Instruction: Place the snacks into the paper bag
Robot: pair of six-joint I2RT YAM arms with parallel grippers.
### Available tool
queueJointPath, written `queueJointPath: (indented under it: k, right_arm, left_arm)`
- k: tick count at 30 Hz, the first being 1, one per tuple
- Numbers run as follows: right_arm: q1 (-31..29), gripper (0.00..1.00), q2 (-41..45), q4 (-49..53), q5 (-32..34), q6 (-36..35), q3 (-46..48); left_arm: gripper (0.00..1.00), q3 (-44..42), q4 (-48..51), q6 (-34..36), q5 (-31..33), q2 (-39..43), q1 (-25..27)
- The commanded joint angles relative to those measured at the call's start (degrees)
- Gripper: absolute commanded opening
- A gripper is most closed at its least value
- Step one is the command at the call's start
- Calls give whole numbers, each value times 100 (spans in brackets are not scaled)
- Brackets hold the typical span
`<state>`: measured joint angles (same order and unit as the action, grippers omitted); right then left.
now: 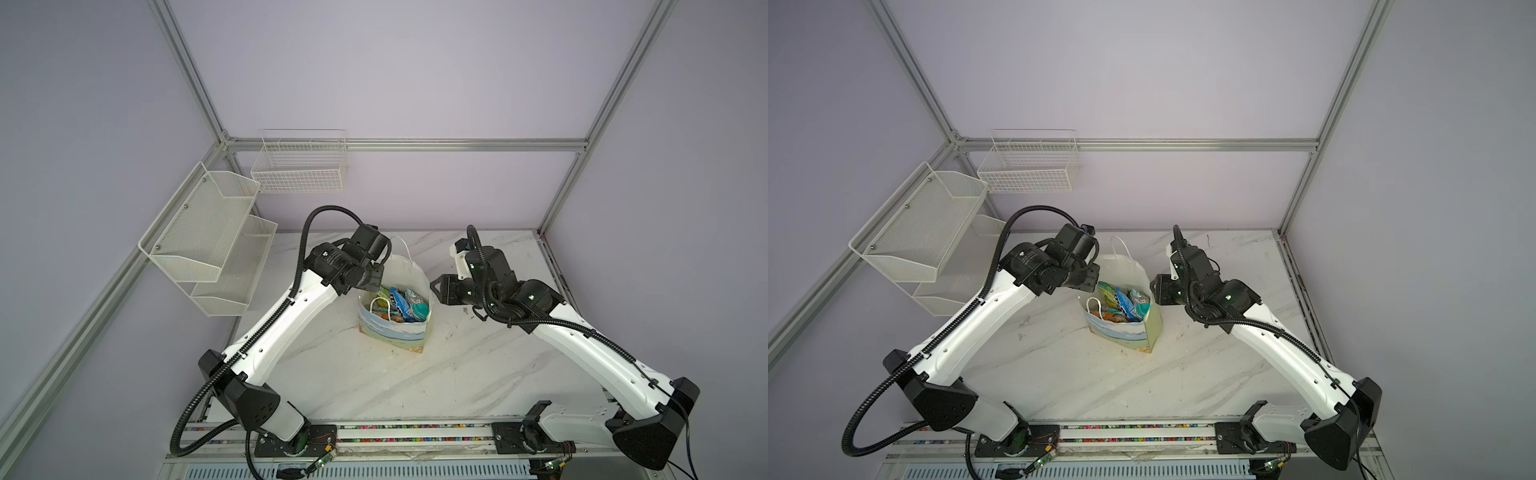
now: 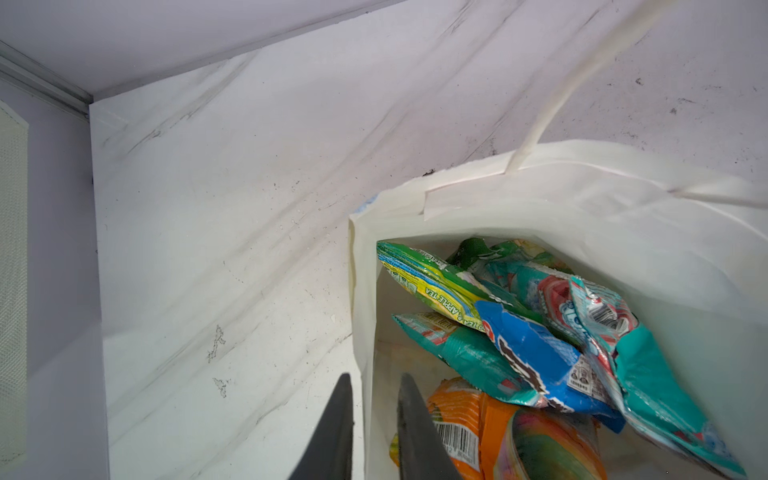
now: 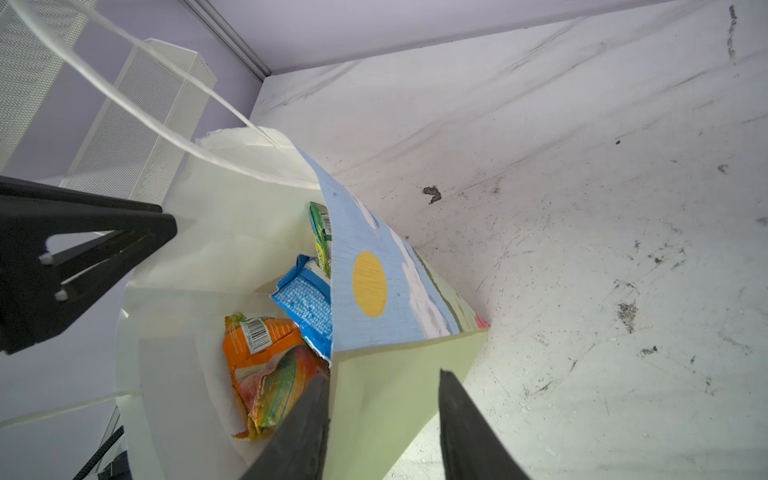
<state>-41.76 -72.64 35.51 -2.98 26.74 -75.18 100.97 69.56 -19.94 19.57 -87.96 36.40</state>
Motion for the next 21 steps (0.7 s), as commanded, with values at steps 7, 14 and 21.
queueJointPath:
  k: [7,14,21]
  right_arm:
    - [-327,42,-59,156,113,86,106]
    - [-485,42,-112,328,322,110,-300]
    - [-755,46,-198,467,590,130,-724]
  left_arm:
    - [20,-298,-65,8,-2,173,-54]
    - [19,-370,-83,-16,-2,218,-72]
    - [20,-367,-106,-14,-10,225,-93]
